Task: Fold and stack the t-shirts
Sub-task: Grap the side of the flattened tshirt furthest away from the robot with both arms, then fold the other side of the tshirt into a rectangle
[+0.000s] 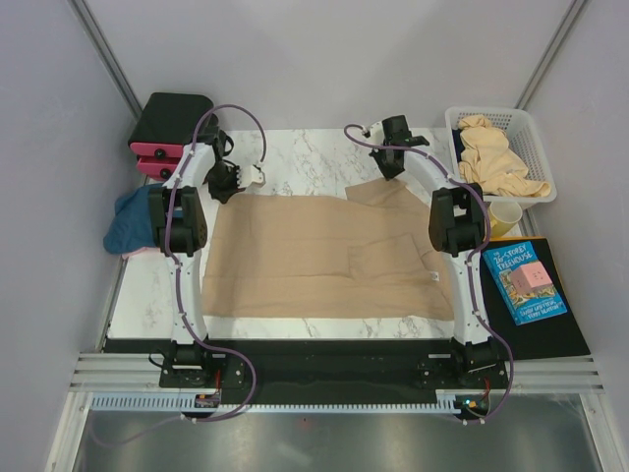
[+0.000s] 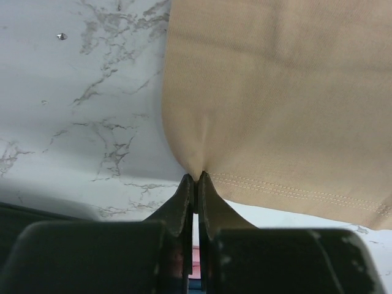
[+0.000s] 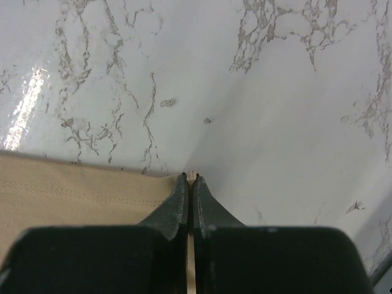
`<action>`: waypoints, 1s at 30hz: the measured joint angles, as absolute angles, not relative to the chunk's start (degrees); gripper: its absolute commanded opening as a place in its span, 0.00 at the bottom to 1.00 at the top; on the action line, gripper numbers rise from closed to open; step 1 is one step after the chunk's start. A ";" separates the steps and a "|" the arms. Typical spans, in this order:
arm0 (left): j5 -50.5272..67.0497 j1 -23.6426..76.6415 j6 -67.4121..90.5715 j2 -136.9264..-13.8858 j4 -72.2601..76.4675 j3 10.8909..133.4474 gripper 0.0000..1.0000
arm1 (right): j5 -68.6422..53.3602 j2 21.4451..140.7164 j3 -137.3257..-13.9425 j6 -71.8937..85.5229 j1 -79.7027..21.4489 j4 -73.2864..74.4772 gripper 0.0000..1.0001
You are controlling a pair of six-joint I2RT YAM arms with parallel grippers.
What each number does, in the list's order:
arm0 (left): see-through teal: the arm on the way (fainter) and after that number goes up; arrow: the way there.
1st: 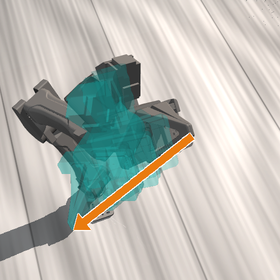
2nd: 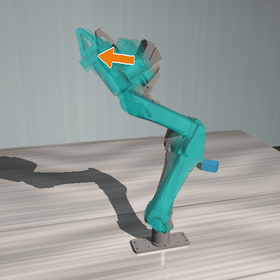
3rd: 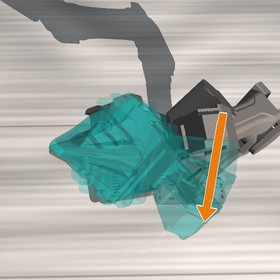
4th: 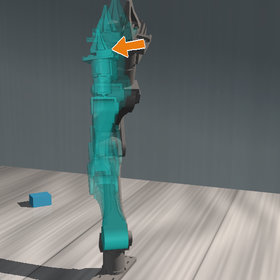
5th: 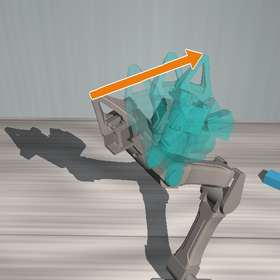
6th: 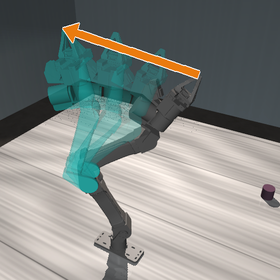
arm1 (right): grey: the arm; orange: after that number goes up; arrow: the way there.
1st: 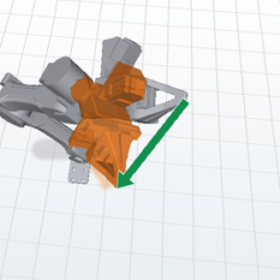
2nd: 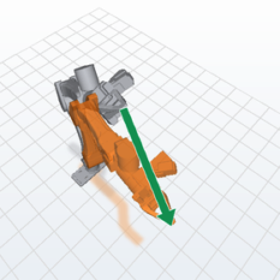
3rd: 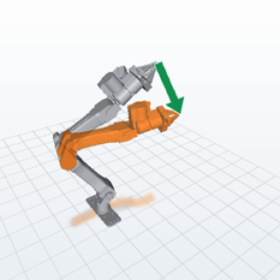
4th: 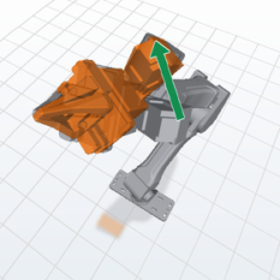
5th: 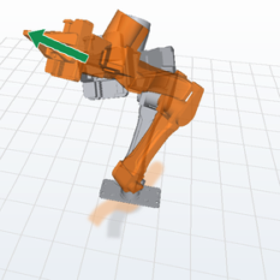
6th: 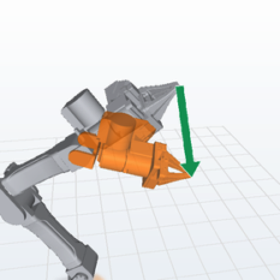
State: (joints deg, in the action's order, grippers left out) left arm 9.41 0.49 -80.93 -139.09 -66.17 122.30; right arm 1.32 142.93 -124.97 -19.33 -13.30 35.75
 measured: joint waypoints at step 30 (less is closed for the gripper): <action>9.58 2.02 -73.45 -121.05 -57.67 108.66 0.02 | -0.05 117.19 -113.86 -26.89 -13.28 36.45 0.00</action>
